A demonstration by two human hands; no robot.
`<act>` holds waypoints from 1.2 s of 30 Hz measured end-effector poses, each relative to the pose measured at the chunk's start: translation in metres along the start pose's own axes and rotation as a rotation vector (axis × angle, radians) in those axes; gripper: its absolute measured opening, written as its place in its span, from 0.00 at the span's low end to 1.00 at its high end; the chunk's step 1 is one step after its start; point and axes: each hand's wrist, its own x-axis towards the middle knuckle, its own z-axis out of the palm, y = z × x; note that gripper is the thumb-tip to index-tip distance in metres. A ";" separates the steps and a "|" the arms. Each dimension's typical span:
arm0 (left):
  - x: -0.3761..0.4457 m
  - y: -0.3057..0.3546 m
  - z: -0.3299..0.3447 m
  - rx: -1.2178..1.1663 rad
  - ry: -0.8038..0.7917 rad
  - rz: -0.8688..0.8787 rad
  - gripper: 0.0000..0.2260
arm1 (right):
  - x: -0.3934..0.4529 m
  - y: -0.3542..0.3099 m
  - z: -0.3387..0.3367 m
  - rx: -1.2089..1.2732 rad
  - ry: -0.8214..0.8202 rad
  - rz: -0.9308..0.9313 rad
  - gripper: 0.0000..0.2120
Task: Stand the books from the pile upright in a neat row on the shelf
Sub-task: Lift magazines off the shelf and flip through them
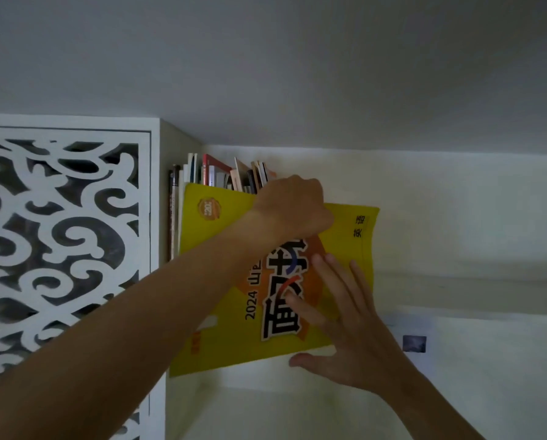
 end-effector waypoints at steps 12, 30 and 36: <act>0.033 -0.019 -0.014 -0.109 0.175 0.071 0.22 | 0.023 0.008 0.025 -0.009 0.213 0.267 0.47; 0.006 -0.099 0.091 -0.452 0.510 -0.008 0.05 | 0.127 0.037 0.062 0.608 0.086 1.056 0.16; 0.005 -0.099 0.126 -0.295 0.607 0.029 0.03 | 0.099 0.034 0.084 0.771 -0.009 0.905 0.21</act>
